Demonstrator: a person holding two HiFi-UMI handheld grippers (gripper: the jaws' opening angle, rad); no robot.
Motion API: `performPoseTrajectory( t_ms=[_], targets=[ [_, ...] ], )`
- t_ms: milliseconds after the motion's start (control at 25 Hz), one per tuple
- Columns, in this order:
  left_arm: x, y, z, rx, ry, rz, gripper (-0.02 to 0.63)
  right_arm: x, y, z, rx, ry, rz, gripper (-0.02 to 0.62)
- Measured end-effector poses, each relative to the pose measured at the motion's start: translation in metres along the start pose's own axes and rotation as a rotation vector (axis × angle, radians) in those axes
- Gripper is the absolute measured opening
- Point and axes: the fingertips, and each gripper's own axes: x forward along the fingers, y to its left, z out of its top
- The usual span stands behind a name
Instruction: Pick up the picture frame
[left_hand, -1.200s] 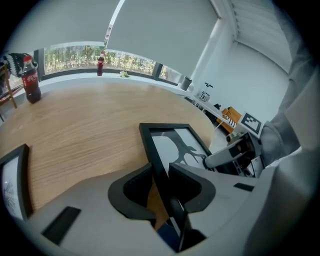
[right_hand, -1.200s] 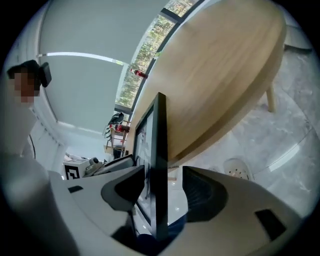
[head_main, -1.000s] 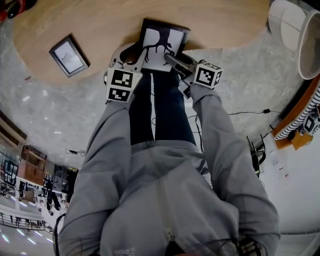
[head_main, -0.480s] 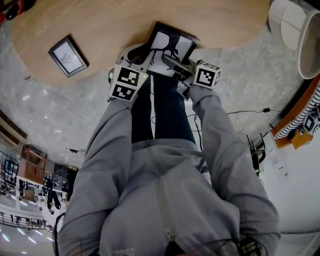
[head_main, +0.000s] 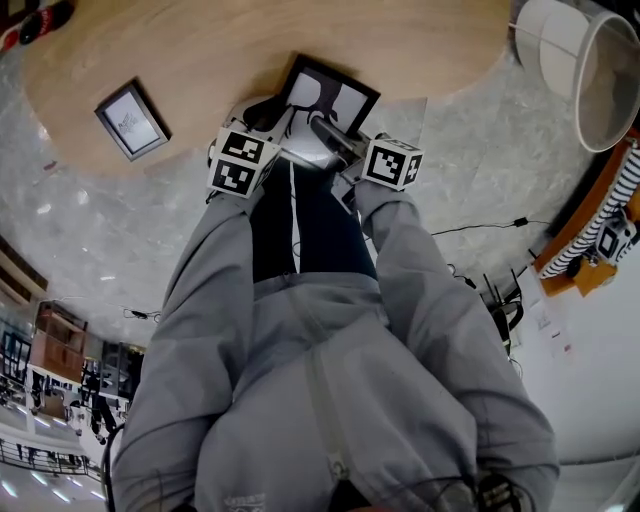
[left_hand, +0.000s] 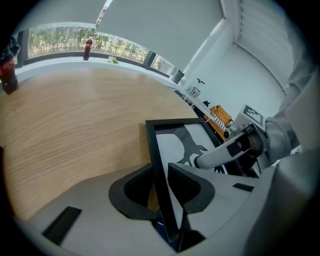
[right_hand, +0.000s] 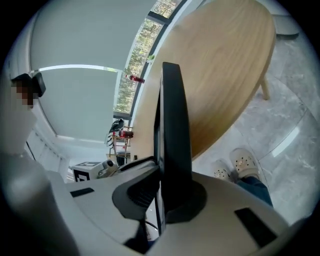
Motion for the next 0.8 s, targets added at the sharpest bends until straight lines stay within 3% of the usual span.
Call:
performPoseTrajectory(
  t_ms=[120,360,520,800],
  targets=[
    [-0.005,-0.005,0.003,-0.063,0.011,-0.014,0.107,-0.005,0.006,0.002,-0.015,0.015,-0.053,0.044],
    [-0.033,-0.007,0.016,-0.054,0.035,0.047,0.084,-0.007,0.031,0.009,-0.038,0.081,-0.140,0.040],
    [-0.073,-0.017,0.040,-0.072,0.004,0.080,0.038,-0.014,0.048,0.013,-0.069,0.125,-0.202,0.037],
    [-0.148,-0.043,0.076,-0.052,-0.066,0.095,0.018,-0.030,0.096,0.022,-0.116,0.138,-0.279,0.037]
  ],
)
